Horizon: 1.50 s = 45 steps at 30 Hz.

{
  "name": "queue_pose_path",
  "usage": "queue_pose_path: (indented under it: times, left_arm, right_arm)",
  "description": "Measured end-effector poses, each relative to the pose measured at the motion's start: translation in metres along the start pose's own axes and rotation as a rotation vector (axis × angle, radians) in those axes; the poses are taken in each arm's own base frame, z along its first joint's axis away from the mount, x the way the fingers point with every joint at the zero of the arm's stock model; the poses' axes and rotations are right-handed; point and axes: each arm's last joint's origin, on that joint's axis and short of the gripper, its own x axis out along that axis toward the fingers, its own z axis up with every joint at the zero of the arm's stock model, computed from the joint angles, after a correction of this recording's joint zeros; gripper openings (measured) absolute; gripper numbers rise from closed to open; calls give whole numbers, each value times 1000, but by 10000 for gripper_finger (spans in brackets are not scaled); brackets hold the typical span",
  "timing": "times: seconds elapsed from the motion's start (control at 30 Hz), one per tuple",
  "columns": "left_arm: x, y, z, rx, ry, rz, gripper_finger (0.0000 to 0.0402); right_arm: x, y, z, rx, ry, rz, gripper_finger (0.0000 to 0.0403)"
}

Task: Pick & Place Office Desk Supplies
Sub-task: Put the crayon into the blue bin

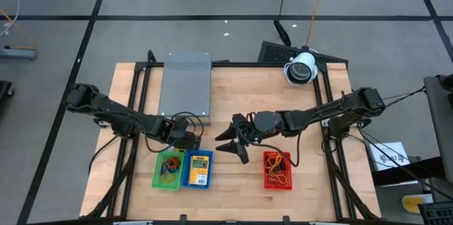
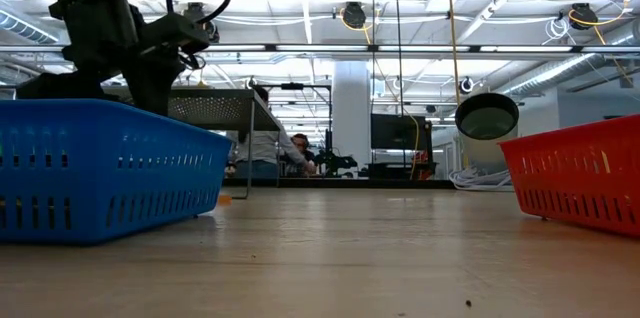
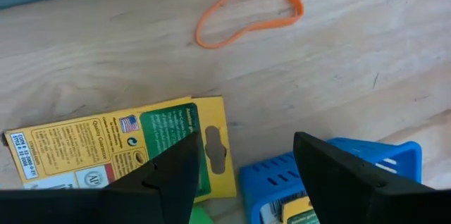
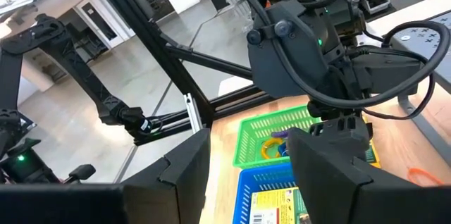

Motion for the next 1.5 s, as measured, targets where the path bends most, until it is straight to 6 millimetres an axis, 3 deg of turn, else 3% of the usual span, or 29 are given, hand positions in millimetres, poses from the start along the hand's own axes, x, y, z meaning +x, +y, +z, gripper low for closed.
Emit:
queue_pose_path:
  times: [0.3,0.83,1.07,1.2,1.43,1.5]
  left_arm:
    - [5,3,-1,-13,4,54,236]
    - [42,0,-7,-41,45,141,236]
    - [43,2,-7,-53,48,169,232]
    - [43,6,-7,-50,49,200,187]
    - [42,6,-6,-7,52,198,25]
    - [40,6,-6,-3,56,188,11]
  right_arm:
    - [0,0,0,-1,0,1,180]
    - [0,2,0,15,19,50,180]
    - [0,6,-2,13,25,60,180]
    - [0,6,-3,10,26,62,180]
    - [0,6,-3,10,26,62,180]
    - [0,6,-3,10,26,62,180]
